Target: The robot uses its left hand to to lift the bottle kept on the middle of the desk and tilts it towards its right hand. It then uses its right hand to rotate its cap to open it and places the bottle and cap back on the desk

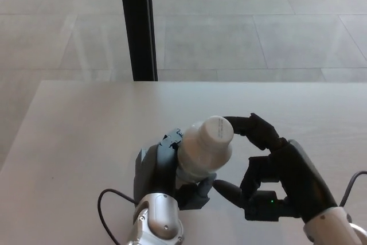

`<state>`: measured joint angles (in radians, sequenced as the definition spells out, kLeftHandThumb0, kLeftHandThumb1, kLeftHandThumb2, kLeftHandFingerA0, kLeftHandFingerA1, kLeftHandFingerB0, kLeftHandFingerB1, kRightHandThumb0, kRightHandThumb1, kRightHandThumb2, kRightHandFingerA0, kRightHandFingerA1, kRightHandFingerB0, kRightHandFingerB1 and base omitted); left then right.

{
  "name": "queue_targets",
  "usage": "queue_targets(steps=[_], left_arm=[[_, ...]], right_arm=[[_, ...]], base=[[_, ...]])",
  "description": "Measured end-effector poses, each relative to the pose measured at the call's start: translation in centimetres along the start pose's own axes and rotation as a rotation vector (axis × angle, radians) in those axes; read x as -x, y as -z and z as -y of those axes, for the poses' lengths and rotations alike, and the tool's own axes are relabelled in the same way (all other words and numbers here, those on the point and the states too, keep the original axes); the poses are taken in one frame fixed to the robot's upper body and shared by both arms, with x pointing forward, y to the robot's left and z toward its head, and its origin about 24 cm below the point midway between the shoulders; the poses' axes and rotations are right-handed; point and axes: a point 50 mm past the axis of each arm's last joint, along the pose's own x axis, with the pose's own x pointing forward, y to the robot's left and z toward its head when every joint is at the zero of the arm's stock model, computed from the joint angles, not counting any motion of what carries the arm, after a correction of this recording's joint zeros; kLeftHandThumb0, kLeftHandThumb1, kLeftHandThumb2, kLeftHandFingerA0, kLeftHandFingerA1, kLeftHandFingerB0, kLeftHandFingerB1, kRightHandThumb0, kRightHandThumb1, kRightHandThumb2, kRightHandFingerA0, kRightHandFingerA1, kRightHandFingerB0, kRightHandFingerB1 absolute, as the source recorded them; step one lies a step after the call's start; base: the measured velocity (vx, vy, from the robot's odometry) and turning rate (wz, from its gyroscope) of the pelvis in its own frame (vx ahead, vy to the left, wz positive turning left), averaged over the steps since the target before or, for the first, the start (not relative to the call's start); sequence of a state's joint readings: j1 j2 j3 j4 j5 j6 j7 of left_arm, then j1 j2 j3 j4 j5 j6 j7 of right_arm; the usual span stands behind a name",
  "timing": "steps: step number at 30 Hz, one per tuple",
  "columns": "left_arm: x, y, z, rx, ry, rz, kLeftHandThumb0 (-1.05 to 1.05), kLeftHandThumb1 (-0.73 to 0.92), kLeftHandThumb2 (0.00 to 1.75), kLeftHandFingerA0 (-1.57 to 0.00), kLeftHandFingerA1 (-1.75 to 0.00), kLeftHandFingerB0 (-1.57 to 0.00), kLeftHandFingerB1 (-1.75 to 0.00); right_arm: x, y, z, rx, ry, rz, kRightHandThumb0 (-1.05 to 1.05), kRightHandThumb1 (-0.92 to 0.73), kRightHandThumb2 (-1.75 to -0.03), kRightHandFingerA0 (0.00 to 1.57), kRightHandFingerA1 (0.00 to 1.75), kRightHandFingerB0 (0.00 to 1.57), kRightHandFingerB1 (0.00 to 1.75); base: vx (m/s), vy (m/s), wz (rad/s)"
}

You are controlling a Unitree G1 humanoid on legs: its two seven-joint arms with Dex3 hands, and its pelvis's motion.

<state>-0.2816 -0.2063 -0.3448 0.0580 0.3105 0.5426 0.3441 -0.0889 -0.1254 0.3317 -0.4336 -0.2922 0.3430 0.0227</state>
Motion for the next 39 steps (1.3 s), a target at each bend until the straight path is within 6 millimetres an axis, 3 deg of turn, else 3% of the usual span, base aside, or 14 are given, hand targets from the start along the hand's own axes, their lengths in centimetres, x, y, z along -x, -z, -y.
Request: queue_targets(steps=[2,3,4,6,14,15,17,19,20,25,28,29,31,39], left_arm=[[0.0,0.1,0.0,-0.005,0.001,-0.005,0.00,0.66,1.06,-1.12,-1.49,-0.66,-1.02],[0.0,0.2,0.0,-0.007,0.001,-0.006,-0.02,0.69,0.96,-0.85,-1.75,-0.56,-1.60],[0.0,0.2,0.0,-0.010,0.002,-0.006,-0.07,0.73,0.85,-0.86,-1.75,-0.59,-1.66],[0.0,0.2,0.1,-0.014,0.006,-0.004,-0.10,0.75,0.83,-0.73,-1.63,-0.57,-0.92],[0.1,0.2,0.3,-0.042,0.012,0.003,-0.03,0.80,0.89,-0.70,-1.71,-0.51,-0.70],[0.1,0.2,0.3,-0.043,0.012,-0.001,-0.01,0.65,1.18,-0.98,-1.10,-0.42,-0.67],[0.1,0.3,0.4,-0.046,0.011,-0.011,0.01,0.67,1.21,-0.93,-1.06,-0.42,-0.68],[0.1,0.4,0.4,-0.045,0.012,-0.020,0.00,0.67,1.21,-0.98,-1.11,-0.44,-0.70],[0.1,0.4,0.5,-0.044,0.012,-0.025,0.02,0.82,0.96,-0.72,-1.74,-0.51,-0.73],[0.2,0.4,0.6,-0.053,0.015,-0.031,0.00,0.82,0.89,-0.76,-1.75,-0.52,-0.79],[0.2,0.6,0.6,-0.060,0.014,-0.032,0.00,0.65,1.20,-0.97,-1.10,-0.53,-0.75],[0.3,0.6,0.7,-0.063,0.015,-0.034,0.00,0.81,0.91,-0.76,-1.71,-0.54,-0.82],[0.3,0.8,0.6,-0.066,0.014,-0.036,0.01,0.81,0.91,-0.79,-1.75,-0.57,-0.91],[0.4,1.0,0.6,-0.068,0.014,-0.039,0.00,0.73,1.18,-0.88,-1.75,-0.74,-1.49]], right_arm=[[-0.2,0.0,-0.1,0.013,-0.002,-0.001,-0.78,-0.44,-0.95,1.08,1.18,0.28,0.65],[-0.2,0.0,-0.1,0.019,-0.002,-0.001,-0.79,-0.41,-0.84,1.14,1.21,0.33,0.68],[-0.3,0.0,-0.1,0.022,-0.002,-0.001,-0.79,-0.58,-0.58,1.10,1.23,0.32,0.68],[-0.5,0.0,-0.1,0.026,-0.001,0.000,-0.78,-0.58,-0.58,1.09,1.27,0.33,0.68],[-0.8,-0.1,0.2,0.041,0.009,0.005,-0.78,-0.59,-0.58,1.07,1.30,0.34,0.68],[-0.8,-0.2,0.2,0.041,0.010,0.007,-0.79,-0.58,-0.58,1.10,1.29,0.34,0.69],[-0.8,-0.2,0.3,0.044,0.012,0.010,-0.79,-0.58,-0.59,1.12,1.27,0.35,0.70],[-0.9,-0.3,0.3,0.046,0.015,0.014,-0.79,-0.58,-0.59,1.15,1.24,0.35,0.69],[-0.9,-0.3,0.3,0.048,0.016,0.017,-0.80,-0.58,-0.59,1.15,1.23,0.36,0.70],[-0.9,-0.5,0.4,0.054,0.021,0.026,-0.79,-0.58,-0.59,1.17,1.20,0.37,0.69],[-1.0,-0.7,0.5,0.056,0.024,0.036,-0.78,-0.44,-0.91,1.21,1.18,0.39,0.70],[-1.0,-0.8,0.5,0.057,0.026,0.041,-0.76,-0.44,-0.91,1.22,1.19,0.40,0.70],[-1.0,-1.0,0.5,0.059,0.027,0.049,-0.73,-0.61,-0.58,1.23,1.19,0.42,0.72],[-0.9,-1.1,0.7,0.058,0.036,0.069,-0.61,-0.60,-0.68,1.25,1.31,0.48,0.74]], base=[[0.00,0.000,0.00],[0.00,0.000,0.00],[0.00,0.000,0.00],[0.00,0.000,0.00],[0.00,0.000,0.00],[0.00,0.000,0.00],[0.00,0.000,0.00],[0.00,0.000,0.00],[0.00,0.000,0.00],[0.00,0.000,0.00],[0.00,0.000,0.00],[0.00,0.000,0.00],[0.00,0.000,0.00],[0.00,0.000,0.00]])
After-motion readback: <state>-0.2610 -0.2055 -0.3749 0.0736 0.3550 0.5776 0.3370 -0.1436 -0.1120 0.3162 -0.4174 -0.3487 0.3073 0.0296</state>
